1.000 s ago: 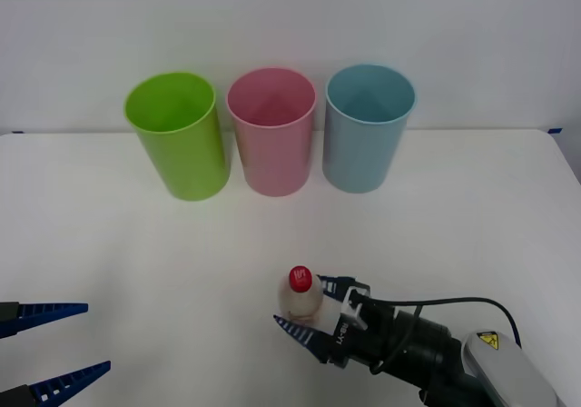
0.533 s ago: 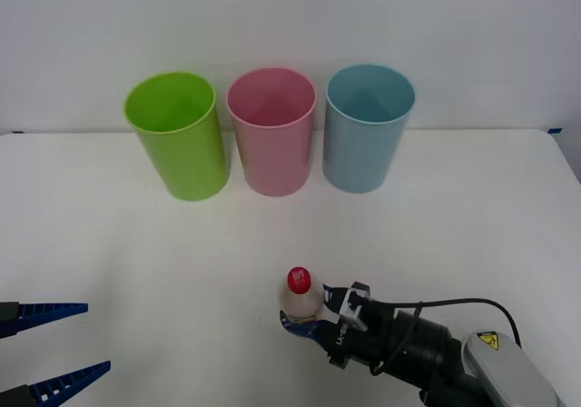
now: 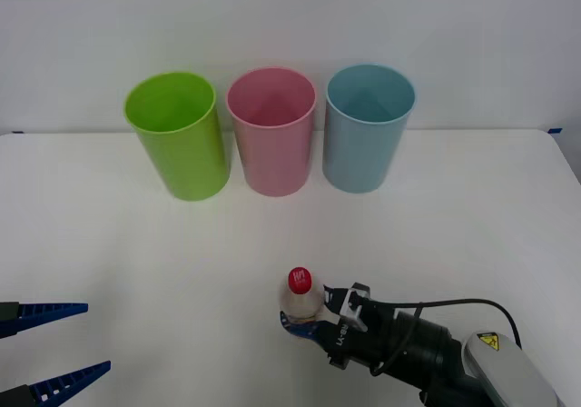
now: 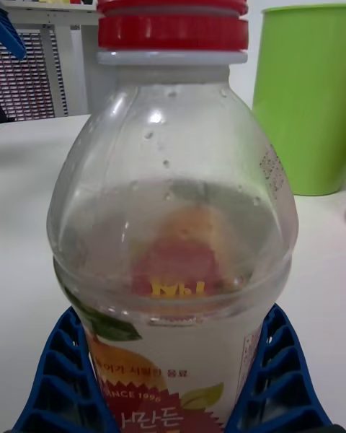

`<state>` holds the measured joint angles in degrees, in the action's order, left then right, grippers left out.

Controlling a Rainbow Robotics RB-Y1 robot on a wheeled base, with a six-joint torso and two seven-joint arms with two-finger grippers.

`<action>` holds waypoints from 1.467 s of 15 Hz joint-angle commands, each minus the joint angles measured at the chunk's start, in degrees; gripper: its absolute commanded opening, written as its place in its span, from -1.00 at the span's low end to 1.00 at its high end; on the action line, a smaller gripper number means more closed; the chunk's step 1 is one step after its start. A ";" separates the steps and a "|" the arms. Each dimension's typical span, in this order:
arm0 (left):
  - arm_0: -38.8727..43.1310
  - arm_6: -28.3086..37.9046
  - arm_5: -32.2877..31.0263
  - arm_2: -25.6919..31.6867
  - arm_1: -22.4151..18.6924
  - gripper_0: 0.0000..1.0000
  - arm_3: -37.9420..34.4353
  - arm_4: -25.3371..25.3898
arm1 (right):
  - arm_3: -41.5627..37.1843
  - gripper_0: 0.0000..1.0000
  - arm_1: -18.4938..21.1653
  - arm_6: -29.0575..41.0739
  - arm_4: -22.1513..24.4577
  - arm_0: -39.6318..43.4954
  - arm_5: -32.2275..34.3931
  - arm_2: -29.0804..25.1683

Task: Put cans in the blue bin and PET bottles in the pink bin and trash in the green bin.

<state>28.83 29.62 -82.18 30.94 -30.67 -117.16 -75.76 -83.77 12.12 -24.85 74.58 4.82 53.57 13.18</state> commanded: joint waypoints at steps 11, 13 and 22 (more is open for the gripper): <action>0.00 0.00 0.00 0.00 0.00 1.00 0.00 0.00 | -14.49 -1.00 2.65 8.07 -4.70 3.27 0.66 -2.02; 0.00 0.00 0.00 0.00 0.00 1.00 0.00 0.00 | -18.45 -1.00 4.49 12.11 -4.79 3.79 0.57 -3.16; 0.00 0.00 0.00 0.00 0.00 1.00 0.00 0.00 | -27.68 -1.00 2.29 22.83 -4.70 1.86 -3.56 -5.36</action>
<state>28.83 29.62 -82.18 30.94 -30.67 -117.16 -75.76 -111.43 15.06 -2.25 69.80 7.38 50.65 7.83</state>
